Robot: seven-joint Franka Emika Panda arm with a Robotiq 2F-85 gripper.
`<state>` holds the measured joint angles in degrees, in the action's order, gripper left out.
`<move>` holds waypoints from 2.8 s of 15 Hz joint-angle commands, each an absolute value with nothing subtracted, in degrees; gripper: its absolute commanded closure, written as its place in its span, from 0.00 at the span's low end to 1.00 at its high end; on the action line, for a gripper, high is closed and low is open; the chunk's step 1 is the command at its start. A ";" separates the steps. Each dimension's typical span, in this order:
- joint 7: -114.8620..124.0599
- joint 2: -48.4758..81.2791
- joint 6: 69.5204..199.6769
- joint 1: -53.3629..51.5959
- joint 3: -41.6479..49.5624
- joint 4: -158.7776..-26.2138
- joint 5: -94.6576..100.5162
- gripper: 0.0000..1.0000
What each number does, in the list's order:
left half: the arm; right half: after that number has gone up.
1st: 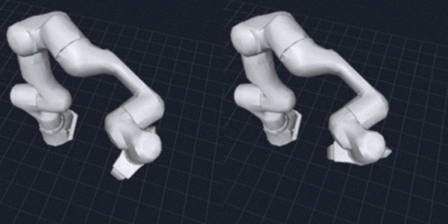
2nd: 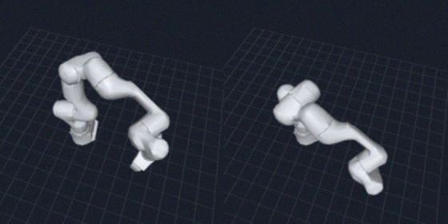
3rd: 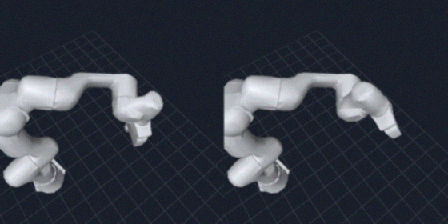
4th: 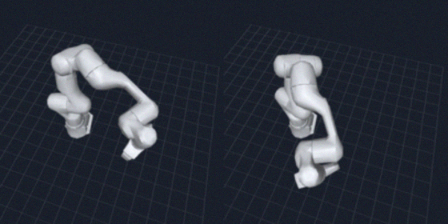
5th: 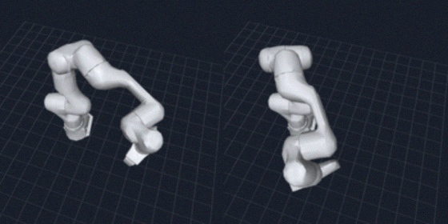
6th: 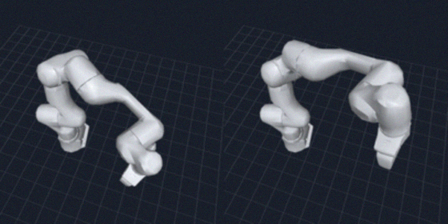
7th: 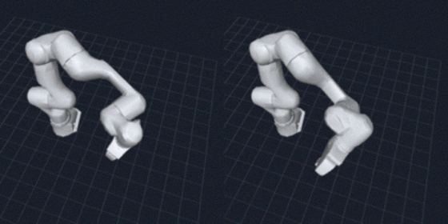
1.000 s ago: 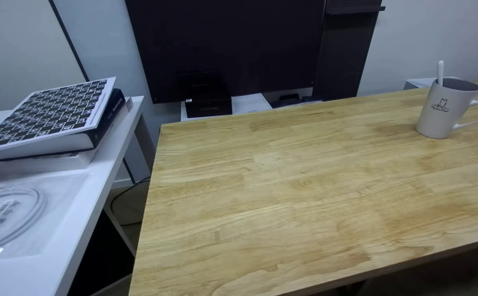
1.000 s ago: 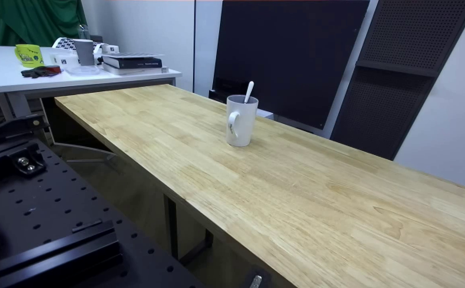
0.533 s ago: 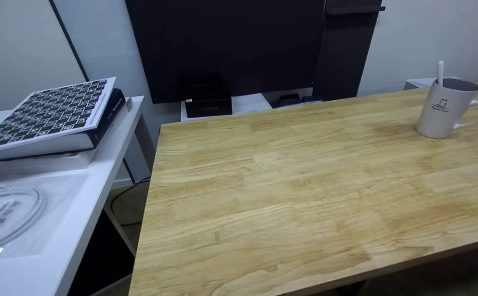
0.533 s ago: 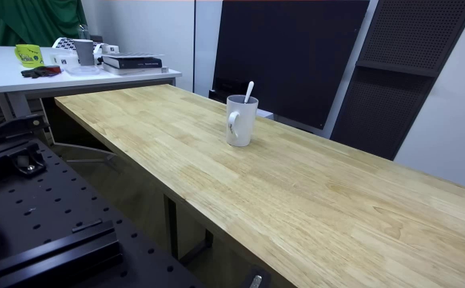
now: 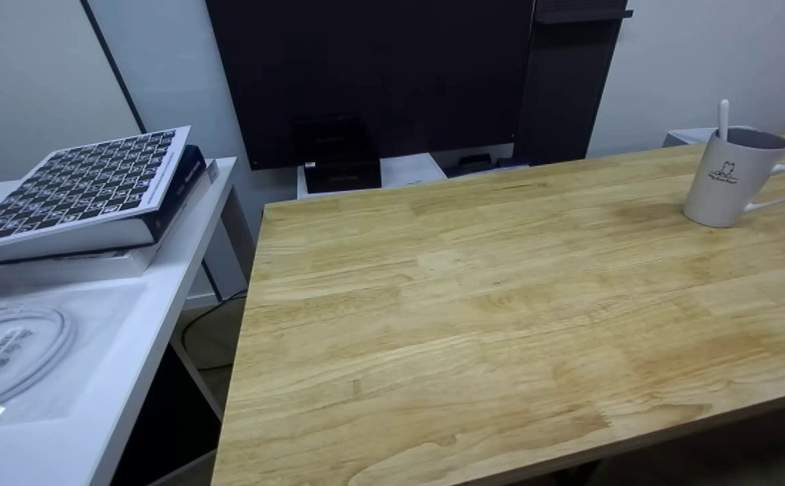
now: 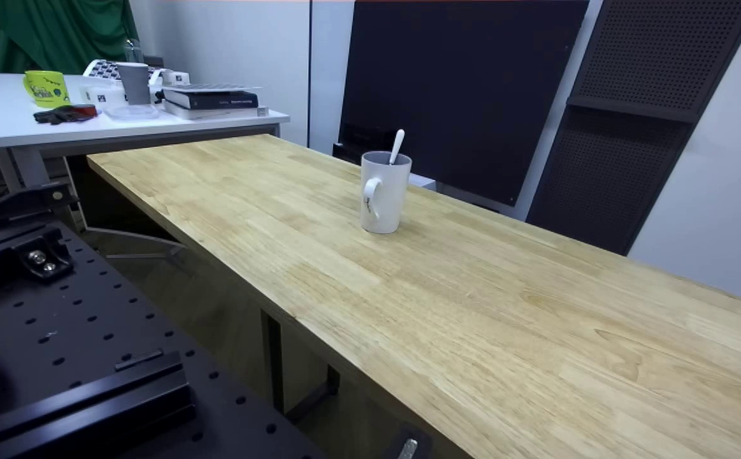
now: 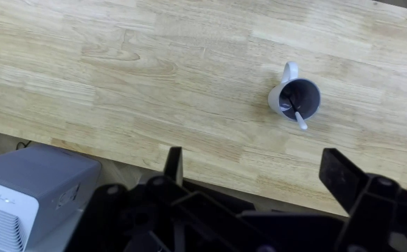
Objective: Take the spoon out of the mug and put it on the table
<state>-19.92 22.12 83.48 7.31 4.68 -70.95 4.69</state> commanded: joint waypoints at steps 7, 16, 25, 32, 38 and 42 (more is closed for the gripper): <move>-19.75 24.38 82.33 4.29 2.27 -68.39 5.82 0.00; -20.75 23.53 83.24 3.93 1.98 -69.07 6.57 0.00; -23.70 28.51 89.41 4.12 -0.82 -72.99 3.18 0.00; -23.92 34.28 88.32 3.78 -2.16 -73.29 2.84 0.00; -24.13 36.94 88.93 3.40 -3.82 -75.96 1.48 0.00; -24.34 38.04 90.12 3.04 -4.71 -78.46 0.78 0.00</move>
